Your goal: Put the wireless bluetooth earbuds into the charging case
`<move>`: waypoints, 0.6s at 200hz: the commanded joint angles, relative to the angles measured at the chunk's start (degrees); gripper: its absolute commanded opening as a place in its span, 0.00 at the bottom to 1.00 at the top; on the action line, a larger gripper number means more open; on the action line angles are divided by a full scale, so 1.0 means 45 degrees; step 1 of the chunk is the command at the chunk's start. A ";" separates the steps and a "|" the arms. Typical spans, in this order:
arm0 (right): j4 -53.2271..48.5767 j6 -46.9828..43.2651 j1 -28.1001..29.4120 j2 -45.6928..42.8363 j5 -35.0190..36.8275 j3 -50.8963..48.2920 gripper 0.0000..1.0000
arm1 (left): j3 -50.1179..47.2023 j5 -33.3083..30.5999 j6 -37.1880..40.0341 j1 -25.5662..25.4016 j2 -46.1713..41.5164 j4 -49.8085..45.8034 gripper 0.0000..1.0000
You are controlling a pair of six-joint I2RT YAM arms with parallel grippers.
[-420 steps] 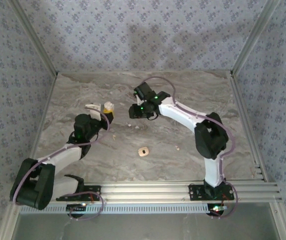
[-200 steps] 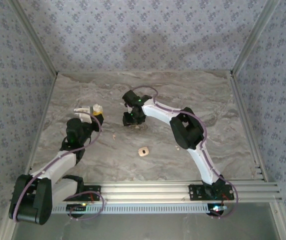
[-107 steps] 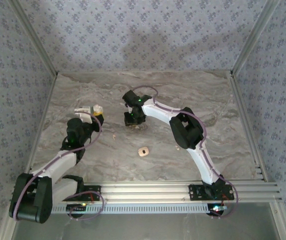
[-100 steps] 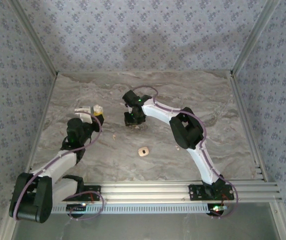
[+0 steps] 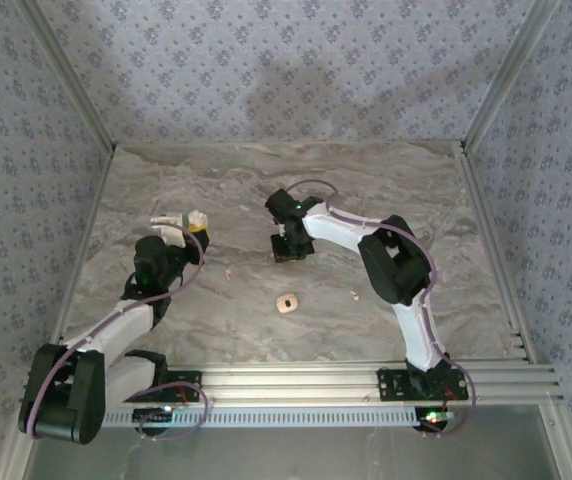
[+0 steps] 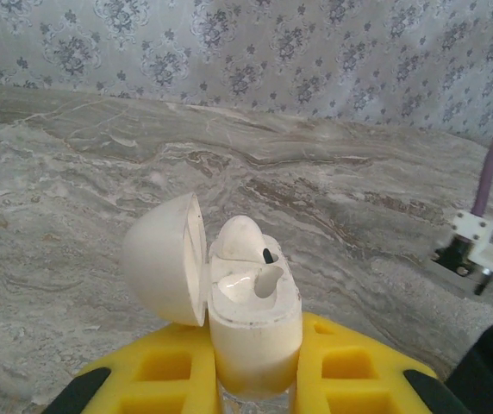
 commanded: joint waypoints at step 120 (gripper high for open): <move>-0.2189 0.1498 -0.0556 -0.1785 0.0013 0.0615 0.36 | 0.0623 0.0637 -0.0108 0.0082 0.0347 0.0361 0.14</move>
